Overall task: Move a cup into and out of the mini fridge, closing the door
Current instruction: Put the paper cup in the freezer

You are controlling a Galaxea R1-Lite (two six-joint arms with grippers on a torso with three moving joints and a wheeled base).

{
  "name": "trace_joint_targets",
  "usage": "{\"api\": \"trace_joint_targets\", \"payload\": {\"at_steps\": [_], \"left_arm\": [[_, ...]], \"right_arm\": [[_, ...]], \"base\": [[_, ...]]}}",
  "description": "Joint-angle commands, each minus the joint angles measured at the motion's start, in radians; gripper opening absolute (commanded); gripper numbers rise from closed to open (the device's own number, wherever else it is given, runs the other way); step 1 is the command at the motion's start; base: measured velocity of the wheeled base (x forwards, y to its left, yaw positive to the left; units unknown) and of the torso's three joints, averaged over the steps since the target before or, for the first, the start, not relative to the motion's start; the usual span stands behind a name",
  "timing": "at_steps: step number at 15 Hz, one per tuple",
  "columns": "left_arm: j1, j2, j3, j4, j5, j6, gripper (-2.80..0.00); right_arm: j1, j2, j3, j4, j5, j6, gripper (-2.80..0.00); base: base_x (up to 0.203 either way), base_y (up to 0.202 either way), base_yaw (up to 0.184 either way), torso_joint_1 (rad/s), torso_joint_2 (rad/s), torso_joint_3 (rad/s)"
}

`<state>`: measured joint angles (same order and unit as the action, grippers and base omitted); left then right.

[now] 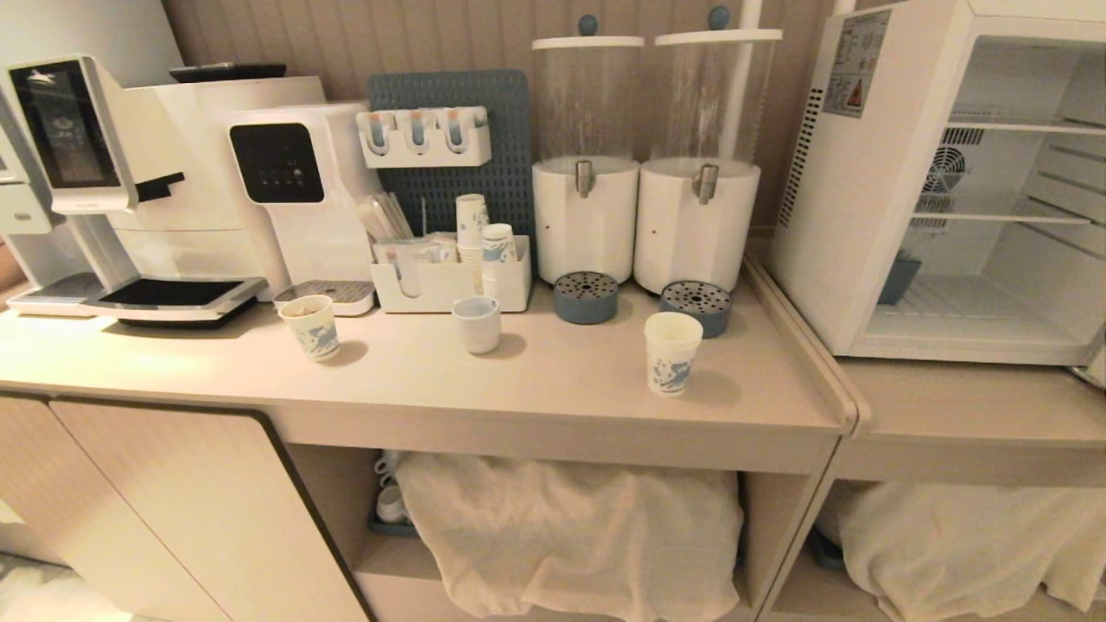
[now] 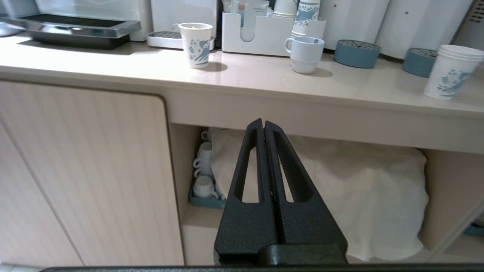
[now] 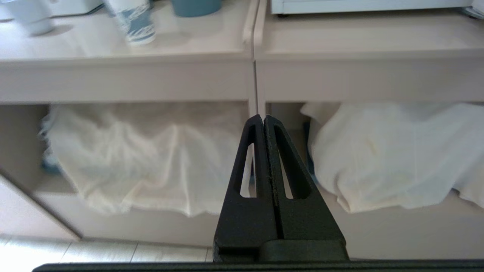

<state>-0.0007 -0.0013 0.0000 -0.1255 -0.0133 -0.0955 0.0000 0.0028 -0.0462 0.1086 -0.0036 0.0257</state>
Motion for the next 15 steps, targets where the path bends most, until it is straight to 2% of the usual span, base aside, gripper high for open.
{"api": "trace_joint_targets", "payload": {"at_steps": [1, 3, 15], "left_arm": [[0.001, -0.003, 0.04, 0.0, 0.0, -0.005, -2.8], [0.0, -0.003, 0.04, 0.001, 0.001, -0.007, -2.8], [0.001, -0.003, 0.04, -0.001, 0.005, -0.012, -2.8]], "right_arm": [[-0.001, 0.0, 0.0, 0.0, 0.001, 0.0, -2.8], [0.0, 0.0, -0.001, 0.002, 0.001, -0.001, -2.8], [0.0, 0.0, 0.0, 0.0, 0.001, 0.0, -2.8]], "base": [[0.188, 0.0, 0.001, 0.0, 0.0, 0.0], [0.098, 0.0, 0.002, 0.003, 0.01, 0.005], [0.0, 0.0, 0.0, 0.0, 0.0, 0.0]]}}
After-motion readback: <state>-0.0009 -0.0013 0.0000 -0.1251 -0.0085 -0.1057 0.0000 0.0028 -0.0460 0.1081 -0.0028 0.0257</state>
